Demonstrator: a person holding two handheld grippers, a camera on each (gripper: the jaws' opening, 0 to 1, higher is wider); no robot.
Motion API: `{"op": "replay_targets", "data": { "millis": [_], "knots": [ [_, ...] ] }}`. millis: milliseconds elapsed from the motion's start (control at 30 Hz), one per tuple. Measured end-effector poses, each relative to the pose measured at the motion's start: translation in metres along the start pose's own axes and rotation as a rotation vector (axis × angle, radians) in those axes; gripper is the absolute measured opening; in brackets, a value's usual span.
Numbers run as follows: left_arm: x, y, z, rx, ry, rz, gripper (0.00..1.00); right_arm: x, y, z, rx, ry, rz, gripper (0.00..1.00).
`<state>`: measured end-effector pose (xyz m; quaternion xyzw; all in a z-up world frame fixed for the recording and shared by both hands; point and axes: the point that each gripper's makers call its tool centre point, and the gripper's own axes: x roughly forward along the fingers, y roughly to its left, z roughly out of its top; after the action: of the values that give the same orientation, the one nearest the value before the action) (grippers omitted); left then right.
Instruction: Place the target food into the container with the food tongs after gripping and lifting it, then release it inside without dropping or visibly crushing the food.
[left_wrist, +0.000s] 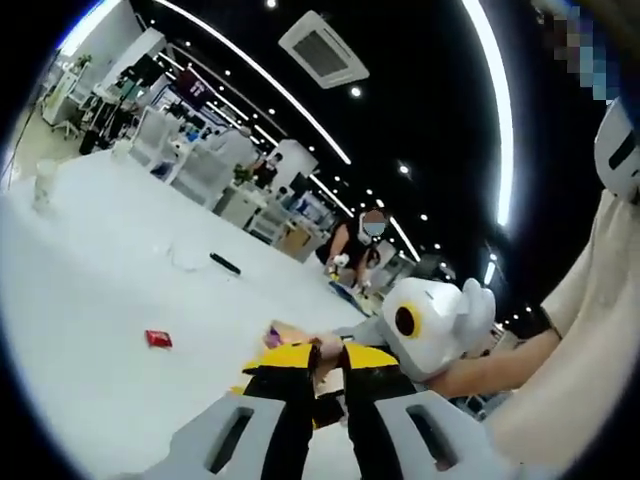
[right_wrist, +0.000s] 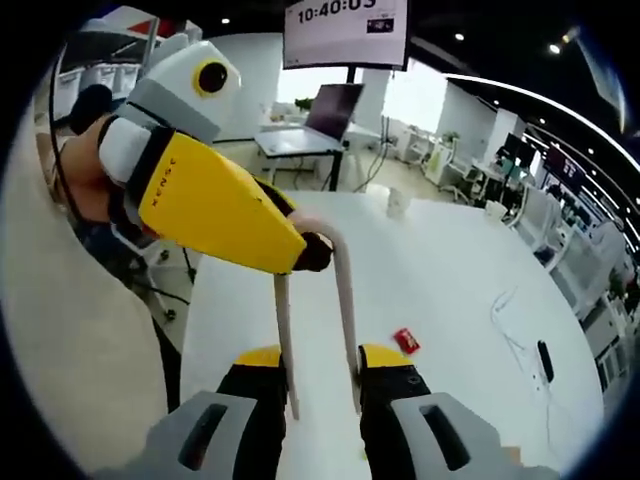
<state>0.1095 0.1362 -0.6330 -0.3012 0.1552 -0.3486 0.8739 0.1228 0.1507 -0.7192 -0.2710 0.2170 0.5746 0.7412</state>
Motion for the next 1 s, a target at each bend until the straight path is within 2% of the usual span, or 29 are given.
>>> {"op": "replay_targets", "data": {
  "millis": [367,500,633,900,1000],
  "knots": [
    [0.011,-0.012,-0.007,0.056,0.035,-0.005,0.09,-0.002,-0.005,-0.002,-0.021,0.008,-0.046,0.27],
    [0.017,-0.023,-0.009,-0.003,0.023,-0.059,0.09,-0.003,-0.004,0.005,-0.005,-0.03,-0.038,0.27],
    [0.023,-0.031,-0.015,-0.003,0.031,-0.072,0.05,-0.002,-0.002,0.009,-0.016,-0.044,-0.031,0.26],
    [0.021,-0.03,-0.015,-0.005,0.023,-0.07,0.03,-0.005,-0.006,0.002,0.012,-0.047,-0.032,0.25],
    [0.021,-0.029,-0.015,-0.007,0.021,-0.065,0.09,-0.006,-0.01,0.0,0.036,-0.051,-0.037,0.25]
  ]
}}
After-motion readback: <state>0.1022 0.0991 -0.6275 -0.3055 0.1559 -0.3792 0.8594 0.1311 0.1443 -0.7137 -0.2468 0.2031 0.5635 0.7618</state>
